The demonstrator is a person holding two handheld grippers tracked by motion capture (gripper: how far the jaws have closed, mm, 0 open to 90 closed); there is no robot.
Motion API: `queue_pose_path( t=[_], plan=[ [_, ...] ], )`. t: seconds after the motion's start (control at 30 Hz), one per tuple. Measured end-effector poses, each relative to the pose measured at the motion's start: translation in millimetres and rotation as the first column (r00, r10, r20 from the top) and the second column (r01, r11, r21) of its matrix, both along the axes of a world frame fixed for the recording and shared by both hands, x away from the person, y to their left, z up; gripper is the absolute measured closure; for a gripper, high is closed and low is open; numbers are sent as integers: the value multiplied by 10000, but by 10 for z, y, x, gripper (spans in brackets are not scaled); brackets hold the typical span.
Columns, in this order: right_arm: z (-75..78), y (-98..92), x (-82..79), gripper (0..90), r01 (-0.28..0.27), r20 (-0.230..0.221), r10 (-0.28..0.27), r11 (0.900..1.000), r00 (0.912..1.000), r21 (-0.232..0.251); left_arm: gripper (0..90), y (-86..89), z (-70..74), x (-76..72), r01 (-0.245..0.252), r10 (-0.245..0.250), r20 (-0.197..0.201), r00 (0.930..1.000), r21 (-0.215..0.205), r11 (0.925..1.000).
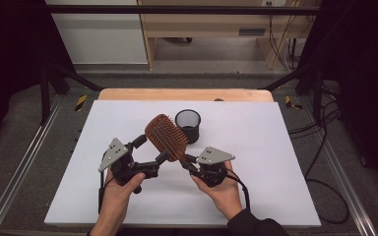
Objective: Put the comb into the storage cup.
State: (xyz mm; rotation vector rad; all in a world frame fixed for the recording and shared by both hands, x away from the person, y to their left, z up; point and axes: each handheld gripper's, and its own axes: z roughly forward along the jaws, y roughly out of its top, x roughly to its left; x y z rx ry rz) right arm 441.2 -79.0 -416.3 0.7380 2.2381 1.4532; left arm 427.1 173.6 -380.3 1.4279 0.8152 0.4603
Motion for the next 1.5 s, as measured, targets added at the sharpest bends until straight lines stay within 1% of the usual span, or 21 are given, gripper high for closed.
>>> queue_pose_path(
  t=[0.13, 0.17, 0.2, 0.3, 0.4, 0.43, 0.5, 0.6, 0.73, 0.8, 1.1, 1.13, 1.17, 1.2, 1.3, 1.33, 1.43, 1.5],
  plan=[
    [-12, 65, -33, 732, -180, 84, 181, 9997, 9998, -150, 39, 6, -12, 4, -169, 167, -132, 9998, -118, 9998],
    [-17, 98, -52, 732, -276, 158, 281, 9992, 9995, -306, 39, 8, -14, 7, -170, 168, -170, 9997, -170, 9997],
    [-20, 114, -60, 732, -317, 180, 324, 9989, 9993, -357, 39, 15, -17, 10, -213, 208, -223, 9995, -217, 9995],
    [-30, 152, -79, 732, -374, 211, 383, 9985, 9990, -398, 40, 37, -23, 18, -304, 292, -324, 9990, -364, 9989],
    [-38, 179, -96, 732, -416, 246, 428, 9981, 9988, -463, 45, 54, -33, 28, -244, 219, -471, 9986, -540, 9982],
    [-38, 179, -96, 732, -416, 246, 428, 9981, 9988, -463, 48, 54, -33, 28, -244, 219, -471, 9986, -540, 9982],
    [-47, 201, -107, 731, -436, 286, 451, 9978, 9986, -507, 52, 67, -45, 38, -157, 119, -602, 9981, -629, 9979],
    [-48, 212, -114, 731, -433, 336, 451, 9976, 9984, -538, 77, 78, -46, 39, -243, 193, -682, 9975, -734, 9970],
    [-49, 212, -117, 731, -409, 351, 428, 9977, 9985, -532, 125, 82, -49, 35, -420, 361, -856, 9957, -682, 9968],
    [-51, 211, -115, 731, -412, 315, 428, 9978, 9986, -512, 154, 79, -51, 29, -452, 399, -866, 9954, -600, 9972],
    [-60, 230, -127, 731, -401, 393, 423, 9976, 9983, -558, 251, 77, -36, 8, -607, 547, -894, 9945, -653, 9960],
    [-60, 232, -132, 732, -342, 452, 368, 9977, 9983, -588, 267, 87, -36, 5, -691, 618, -937, 9937, -771, 9946],
    [-60, 232, -132, 732, -342, 452, 368, 9977, 9983, -588, 283, 87, -36, 5, -691, 618, -937, 9937, -771, 9946],
    [-62, 241, -140, 731, -296, 485, 322, 9981, 9983, -548, 295, 96, -39, 4, -735, 644, -1004, 9929, -896, 9933],
    [-66, 253, -145, 731, -289, 479, 314, 9982, 9984, -531, 303, 107, -42, 3, -782, 671, -1087, 9918, -1017, 9917],
    [-72, 265, -149, 731, -284, 506, 313, 9980, 9982, -564, 311, 116, -45, 5, -795, 655, -1198, 9906, -1166, 9900],
    [-76, 271, -151, 731, -284, 502, 313, 9980, 9982, -566, 318, 119, -46, 3, -799, 647, -1231, 9903, -1230, 9892],
    [-80, 286, -161, 731, -275, 466, 295, 9986, 9985, -442, 335, 120, -44, -2, -822, 672, -1206, 9904, -1239, 9889]
  ],
)
